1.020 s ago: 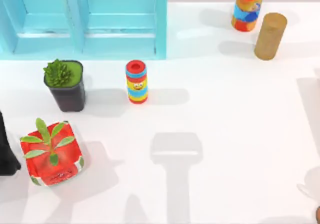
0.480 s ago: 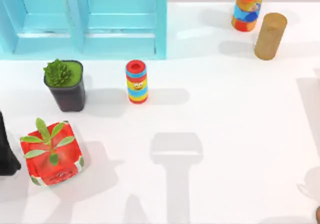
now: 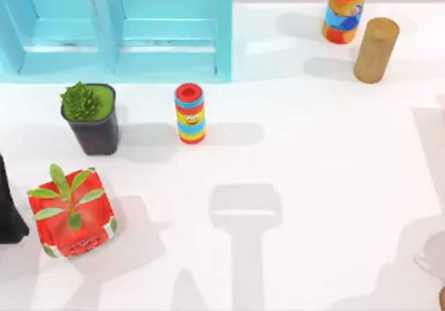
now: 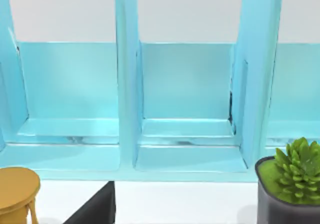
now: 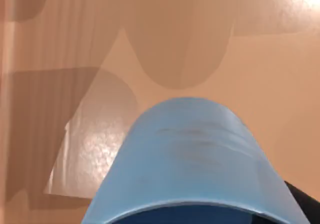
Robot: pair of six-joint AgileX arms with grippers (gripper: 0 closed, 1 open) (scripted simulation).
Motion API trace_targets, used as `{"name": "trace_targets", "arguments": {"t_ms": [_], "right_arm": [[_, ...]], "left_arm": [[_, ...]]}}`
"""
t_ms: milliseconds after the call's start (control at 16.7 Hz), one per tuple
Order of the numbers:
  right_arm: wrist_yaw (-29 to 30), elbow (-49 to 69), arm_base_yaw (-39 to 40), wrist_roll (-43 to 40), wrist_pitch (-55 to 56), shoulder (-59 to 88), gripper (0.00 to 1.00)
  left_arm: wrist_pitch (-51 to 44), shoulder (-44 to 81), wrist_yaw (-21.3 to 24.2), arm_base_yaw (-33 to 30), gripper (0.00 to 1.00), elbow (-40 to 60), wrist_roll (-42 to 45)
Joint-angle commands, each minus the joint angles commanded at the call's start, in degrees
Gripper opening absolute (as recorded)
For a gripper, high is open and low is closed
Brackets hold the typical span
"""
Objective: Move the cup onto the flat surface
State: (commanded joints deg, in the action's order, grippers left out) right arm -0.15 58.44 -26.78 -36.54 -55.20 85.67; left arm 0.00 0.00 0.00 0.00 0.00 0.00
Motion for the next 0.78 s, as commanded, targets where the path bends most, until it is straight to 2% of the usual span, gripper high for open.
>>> {"name": "trace_targets", "arguments": {"t_ms": [360,780], "right_arm": [[0.0,2.13,6.68,10.79,-15.98,-7.88,0.0],[-0.13,1.95,6.84,12.92,-18.25,-8.73,0.0]], "left_arm": [[0.0,0.0,0.0,0.0,1.0,0.0,0.0],[0.0,0.0,0.0,0.0,1.0,0.0,0.0]]}}
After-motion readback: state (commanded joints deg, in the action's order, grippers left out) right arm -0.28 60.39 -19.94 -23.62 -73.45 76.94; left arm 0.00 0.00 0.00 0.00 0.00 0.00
